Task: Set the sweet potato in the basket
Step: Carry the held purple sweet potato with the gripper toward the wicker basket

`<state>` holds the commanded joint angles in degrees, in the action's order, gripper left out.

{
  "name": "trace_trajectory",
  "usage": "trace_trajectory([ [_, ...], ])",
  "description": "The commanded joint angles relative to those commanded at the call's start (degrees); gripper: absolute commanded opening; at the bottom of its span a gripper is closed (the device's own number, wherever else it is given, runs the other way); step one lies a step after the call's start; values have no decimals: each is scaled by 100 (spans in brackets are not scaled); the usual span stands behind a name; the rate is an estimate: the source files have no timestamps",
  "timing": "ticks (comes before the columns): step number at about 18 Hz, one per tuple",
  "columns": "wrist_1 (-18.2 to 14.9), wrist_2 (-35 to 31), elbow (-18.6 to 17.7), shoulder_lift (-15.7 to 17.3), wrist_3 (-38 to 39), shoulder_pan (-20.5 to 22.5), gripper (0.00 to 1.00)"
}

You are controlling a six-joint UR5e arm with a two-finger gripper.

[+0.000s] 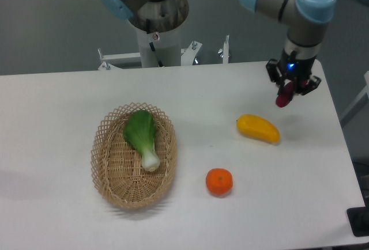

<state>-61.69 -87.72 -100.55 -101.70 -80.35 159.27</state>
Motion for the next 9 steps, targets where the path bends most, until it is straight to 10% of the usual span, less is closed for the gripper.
trace_trajectory([
  [9,43,35,0,97,1626,-1309,10],
])
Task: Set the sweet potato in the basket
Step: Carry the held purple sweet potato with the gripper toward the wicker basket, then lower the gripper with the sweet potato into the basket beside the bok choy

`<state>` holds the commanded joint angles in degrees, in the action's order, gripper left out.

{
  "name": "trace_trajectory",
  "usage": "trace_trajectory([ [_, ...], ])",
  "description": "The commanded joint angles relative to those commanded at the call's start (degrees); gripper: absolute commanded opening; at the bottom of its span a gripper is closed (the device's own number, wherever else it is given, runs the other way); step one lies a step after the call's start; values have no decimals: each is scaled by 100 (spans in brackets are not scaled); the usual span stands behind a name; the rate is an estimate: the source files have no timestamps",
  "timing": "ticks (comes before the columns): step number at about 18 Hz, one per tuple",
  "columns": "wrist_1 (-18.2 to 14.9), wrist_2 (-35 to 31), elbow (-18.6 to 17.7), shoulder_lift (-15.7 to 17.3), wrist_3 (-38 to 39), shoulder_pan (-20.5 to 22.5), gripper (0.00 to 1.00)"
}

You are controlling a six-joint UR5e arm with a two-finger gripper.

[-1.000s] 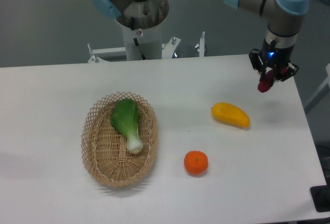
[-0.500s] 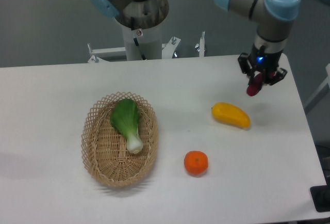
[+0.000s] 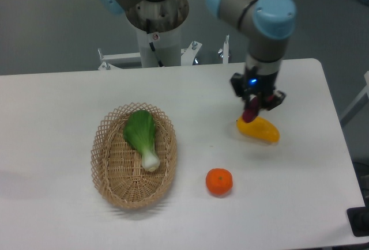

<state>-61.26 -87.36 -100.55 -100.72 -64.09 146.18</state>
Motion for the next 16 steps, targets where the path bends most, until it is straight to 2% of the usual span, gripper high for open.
trace_trajectory([
  [7,27,0,18,-62,862,-1037,10],
  [11,70,26,35,-202,1126,-1740,10],
  [16,123,9,18,-413,1522,-2268,11],
])
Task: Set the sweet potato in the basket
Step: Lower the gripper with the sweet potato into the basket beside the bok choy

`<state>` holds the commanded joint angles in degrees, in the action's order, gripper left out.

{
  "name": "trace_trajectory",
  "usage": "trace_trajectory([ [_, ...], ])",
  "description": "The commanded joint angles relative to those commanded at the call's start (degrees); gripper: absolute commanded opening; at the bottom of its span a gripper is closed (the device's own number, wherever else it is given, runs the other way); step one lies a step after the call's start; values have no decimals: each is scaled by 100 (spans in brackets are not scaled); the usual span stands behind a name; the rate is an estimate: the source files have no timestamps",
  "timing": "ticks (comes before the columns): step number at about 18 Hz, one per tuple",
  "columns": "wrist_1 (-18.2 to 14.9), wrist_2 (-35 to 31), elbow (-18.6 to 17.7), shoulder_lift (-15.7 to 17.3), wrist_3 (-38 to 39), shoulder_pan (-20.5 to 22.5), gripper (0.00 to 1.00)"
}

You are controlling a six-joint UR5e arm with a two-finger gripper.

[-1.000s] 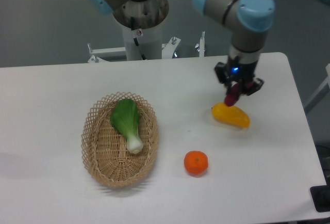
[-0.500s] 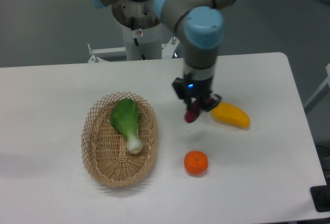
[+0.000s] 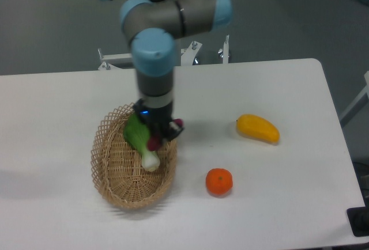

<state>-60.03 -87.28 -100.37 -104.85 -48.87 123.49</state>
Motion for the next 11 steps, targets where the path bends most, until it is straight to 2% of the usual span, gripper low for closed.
trace_trajectory([
  [3,26,0,-9,-228,79,-229,12],
  [7,711,-17,44,-641,281,-440,15],
  [8,782,-26,87,-720,299,-475,18],
  [11,817,-18,184,-879,352,-519,43],
])
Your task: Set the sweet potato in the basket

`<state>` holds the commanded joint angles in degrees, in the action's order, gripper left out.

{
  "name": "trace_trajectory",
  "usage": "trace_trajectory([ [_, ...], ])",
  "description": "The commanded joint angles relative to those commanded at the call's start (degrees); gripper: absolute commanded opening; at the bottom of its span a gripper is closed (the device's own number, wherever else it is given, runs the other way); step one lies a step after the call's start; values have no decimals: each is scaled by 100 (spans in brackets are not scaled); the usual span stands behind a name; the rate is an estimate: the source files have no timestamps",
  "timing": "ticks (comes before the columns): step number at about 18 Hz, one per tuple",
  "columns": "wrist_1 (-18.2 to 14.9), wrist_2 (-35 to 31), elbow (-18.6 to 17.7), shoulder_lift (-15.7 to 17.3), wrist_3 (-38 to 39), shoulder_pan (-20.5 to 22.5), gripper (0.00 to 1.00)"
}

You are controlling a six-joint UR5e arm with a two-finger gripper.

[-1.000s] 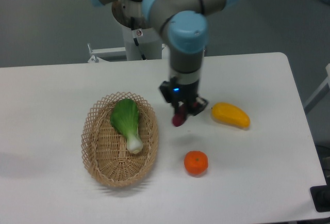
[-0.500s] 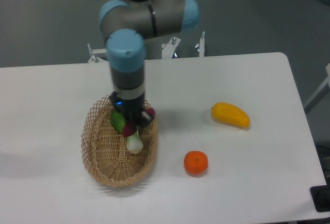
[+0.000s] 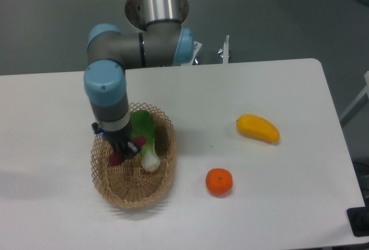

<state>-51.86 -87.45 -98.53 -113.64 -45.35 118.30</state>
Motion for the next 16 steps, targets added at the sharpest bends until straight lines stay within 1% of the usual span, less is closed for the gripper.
trace_trajectory([
  [1,0,0,9,-9,-9,-26,52],
  [2,0,0,18,-9,0,-35,72],
  [3,9,-9,18,-9,-9,-27,100],
  [7,0,-35,35,78,-9,-27,100],
  [10,-9,-61,79,192,-52,87,100],
  [13,-17,-228,79,386,-79,561,100],
  [16,-17,-237,79,500,-236,1097,100],
])
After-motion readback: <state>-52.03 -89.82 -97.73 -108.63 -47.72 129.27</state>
